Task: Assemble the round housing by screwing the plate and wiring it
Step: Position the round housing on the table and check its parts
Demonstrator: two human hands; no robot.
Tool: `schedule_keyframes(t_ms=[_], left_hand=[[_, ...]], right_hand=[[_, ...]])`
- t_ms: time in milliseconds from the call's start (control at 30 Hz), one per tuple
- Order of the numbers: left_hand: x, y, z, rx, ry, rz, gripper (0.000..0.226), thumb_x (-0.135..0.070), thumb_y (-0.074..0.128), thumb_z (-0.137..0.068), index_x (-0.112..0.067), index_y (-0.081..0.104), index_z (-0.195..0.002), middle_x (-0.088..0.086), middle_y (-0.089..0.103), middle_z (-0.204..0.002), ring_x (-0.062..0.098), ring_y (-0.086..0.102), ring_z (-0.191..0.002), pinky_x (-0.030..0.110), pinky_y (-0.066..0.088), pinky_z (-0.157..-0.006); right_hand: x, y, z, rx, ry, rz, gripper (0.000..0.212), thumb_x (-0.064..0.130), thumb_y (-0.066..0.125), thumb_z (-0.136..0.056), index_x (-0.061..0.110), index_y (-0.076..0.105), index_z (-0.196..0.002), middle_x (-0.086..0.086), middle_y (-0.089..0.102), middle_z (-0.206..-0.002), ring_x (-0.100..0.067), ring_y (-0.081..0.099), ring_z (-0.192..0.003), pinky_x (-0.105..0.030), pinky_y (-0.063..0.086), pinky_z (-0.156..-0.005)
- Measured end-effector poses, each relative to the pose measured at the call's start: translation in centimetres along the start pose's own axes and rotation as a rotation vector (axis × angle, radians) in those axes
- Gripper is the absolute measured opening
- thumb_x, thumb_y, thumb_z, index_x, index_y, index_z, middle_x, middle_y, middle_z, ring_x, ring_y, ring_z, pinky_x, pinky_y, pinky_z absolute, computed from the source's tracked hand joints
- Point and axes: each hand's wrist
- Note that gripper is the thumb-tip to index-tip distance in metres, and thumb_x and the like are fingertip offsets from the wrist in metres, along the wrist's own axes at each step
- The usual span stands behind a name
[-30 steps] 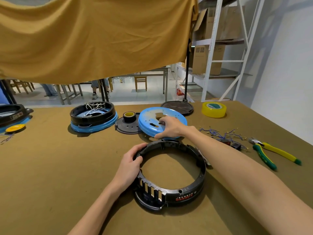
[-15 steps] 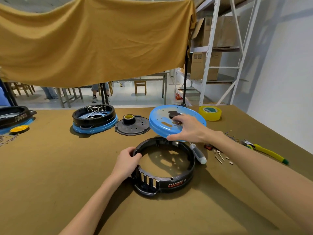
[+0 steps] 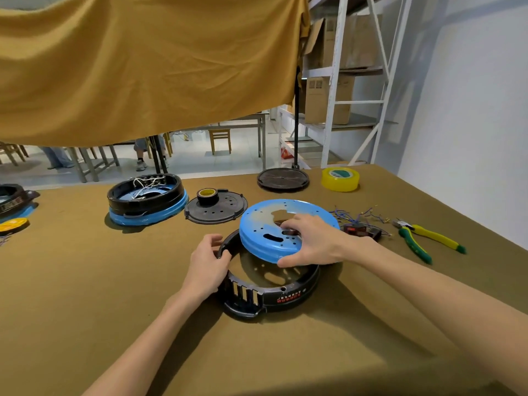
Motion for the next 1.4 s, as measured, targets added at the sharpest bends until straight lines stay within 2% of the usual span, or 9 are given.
schedule_keyframes(t_ms=[233, 433, 633, 700, 867, 1000, 1200, 1300, 1400], left_hand=[[0.6, 0.8, 0.5, -0.003, -0.056, 0.093, 0.043, -0.023, 0.055, -0.102, -0.018, 0.052, -0.145, 0.003, 0.063, -0.132, 0.024, 0.064, -0.113, 0.049, 0.054, -0.101], [0.0, 0.9, 0.5, 0.093, -0.146, 0.058, 0.043, -0.012, 0.06, -0.096, -0.018, 0.055, -0.138, 0.001, 0.069, -0.101, 0.02, 0.071, -0.085, 0.032, 0.057, -0.07], [-2.1, 0.8, 0.4, 0.063, -0.225, -0.292, 0.007, -0.007, 0.052, -0.094, -0.007, 0.056, -0.1, 0.011, 0.061, -0.091, 0.021, 0.059, -0.077, 0.029, 0.045, -0.06], [-2.4, 0.0, 0.2, 0.013, -0.231, -0.369, 0.006, -0.005, 0.05, -0.097, -0.008, 0.052, -0.092, 0.011, 0.059, -0.089, 0.022, 0.057, -0.077, 0.03, 0.044, -0.06], [-1.4, -2.9, -0.6, -0.217, -0.284, -0.296, 0.007, 0.0, 0.049, -0.098, -0.002, 0.054, -0.101, 0.014, 0.06, -0.088, 0.022, 0.059, -0.076, 0.028, 0.043, -0.056], [-0.3, -4.9, -1.1, -0.339, -0.361, -0.199, 0.013, 0.002, 0.048, -0.093, 0.002, 0.057, -0.103, 0.019, 0.059, -0.087, 0.032, 0.058, -0.079, 0.038, 0.045, -0.061], [0.0, -7.4, -1.1, -0.378, -0.438, -0.135, 0.024, 0.005, 0.046, -0.09, 0.006, 0.057, -0.111, 0.026, 0.06, -0.095, 0.038, 0.058, -0.085, 0.039, 0.043, -0.061], [0.9, -8.1, -1.2, -0.389, -0.419, -0.155, 0.025, 0.005, 0.046, -0.092, 0.005, 0.057, -0.115, 0.024, 0.058, -0.097, 0.035, 0.056, -0.085, 0.035, 0.04, -0.056], [1.5, -8.0, -1.4, -0.409, -0.42, -0.151, 0.024, 0.005, 0.047, -0.094, 0.005, 0.058, -0.115, 0.021, 0.057, -0.096, 0.031, 0.054, -0.084, 0.034, 0.039, -0.057]], right_hand=[[0.2, 0.7, 0.7, -0.017, 0.039, -0.062, 0.106, 0.086, 0.063, -0.068, 0.023, 0.046, -0.151, 0.001, 0.052, -0.145, -0.019, 0.046, -0.131, -0.038, 0.041, -0.11], [-0.1, 0.7, 1.6, -0.001, -0.038, -0.053, 0.104, 0.084, 0.065, -0.07, 0.023, 0.044, -0.152, 0.003, 0.048, -0.15, -0.017, 0.042, -0.135, -0.038, 0.037, -0.111], [-1.4, 0.4, 1.8, -0.009, -0.095, -0.075, 0.103, 0.084, 0.066, -0.07, 0.024, 0.045, -0.15, 0.005, 0.05, -0.144, -0.014, 0.043, -0.131, -0.041, 0.04, -0.113], [-1.9, 0.1, 2.0, -0.032, -0.114, -0.1, 0.104, 0.086, 0.065, -0.068, 0.026, 0.046, -0.15, 0.007, 0.05, -0.14, -0.013, 0.043, -0.128, -0.04, 0.041, -0.111], [-3.2, -0.8, 2.9, -0.113, -0.163, -0.163, 0.102, 0.086, 0.066, -0.068, 0.026, 0.048, -0.147, 0.015, 0.048, -0.126, -0.005, 0.043, -0.113, -0.028, 0.041, -0.1], [-3.3, -0.9, 3.3, -0.095, -0.205, -0.146, 0.098, 0.082, 0.07, -0.07, 0.025, 0.047, -0.147, 0.016, 0.048, -0.125, -0.006, 0.043, -0.116, -0.029, 0.04, -0.102], [-1.1, -1.1, 2.6, -0.188, -0.233, -0.264, 0.089, 0.078, 0.072, -0.071, 0.024, 0.053, -0.14, 0.011, 0.056, -0.121, -0.006, 0.051, -0.111, -0.027, 0.045, -0.1], [-0.5, -1.3, 2.4, -0.296, -0.217, -0.372, 0.09, 0.075, 0.074, -0.07, 0.023, 0.053, -0.14, 0.013, 0.054, -0.122, -0.002, 0.052, -0.112, -0.02, 0.043, -0.099], [-0.2, -1.4, 2.3, -0.286, -0.191, -0.331, 0.087, 0.072, 0.076, -0.072, 0.023, 0.053, -0.14, 0.013, 0.054, -0.121, -0.003, 0.051, -0.111, -0.021, 0.044, -0.098]])
Point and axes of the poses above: each hand's wrist, its own z-axis away from the middle knuckle, its own y-axis out of the palm, x = y × z
